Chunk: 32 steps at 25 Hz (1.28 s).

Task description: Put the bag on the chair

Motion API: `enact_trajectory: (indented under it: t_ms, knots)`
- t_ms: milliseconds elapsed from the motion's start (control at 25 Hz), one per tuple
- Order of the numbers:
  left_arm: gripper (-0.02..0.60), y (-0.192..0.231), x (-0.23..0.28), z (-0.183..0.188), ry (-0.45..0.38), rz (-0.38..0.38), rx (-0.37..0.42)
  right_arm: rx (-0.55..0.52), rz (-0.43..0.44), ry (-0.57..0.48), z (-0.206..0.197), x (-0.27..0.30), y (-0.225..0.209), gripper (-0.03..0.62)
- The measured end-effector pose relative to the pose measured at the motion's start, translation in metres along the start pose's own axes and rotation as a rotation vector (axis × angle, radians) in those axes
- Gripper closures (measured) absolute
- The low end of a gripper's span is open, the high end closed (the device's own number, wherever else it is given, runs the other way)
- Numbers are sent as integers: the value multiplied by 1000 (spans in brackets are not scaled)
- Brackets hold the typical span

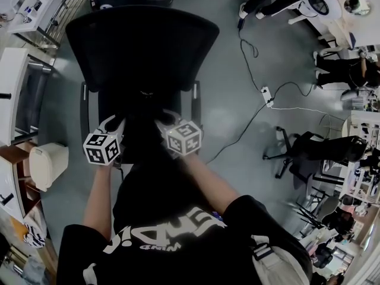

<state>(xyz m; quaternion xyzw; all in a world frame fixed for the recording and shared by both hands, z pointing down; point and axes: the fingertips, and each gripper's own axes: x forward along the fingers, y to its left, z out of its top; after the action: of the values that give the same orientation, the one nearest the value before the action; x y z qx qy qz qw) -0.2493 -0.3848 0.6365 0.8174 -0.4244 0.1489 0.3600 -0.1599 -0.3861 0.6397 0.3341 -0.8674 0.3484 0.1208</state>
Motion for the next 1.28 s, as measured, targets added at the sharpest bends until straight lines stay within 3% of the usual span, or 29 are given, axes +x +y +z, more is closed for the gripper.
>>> enact_trajectory:
  t_ms: [560,880,1280]
  knots:
    - [453,-6,-19,-26,-3,104,-20,-41,15,63,-25,-28,3,475]
    - [311,-1,-39,-46,8,151,-58,-61,28,125,-43,-43,8,375]
    - [298,-17,-62,-62,6,190,-51,-78,40,172,-62,-68,17,339]
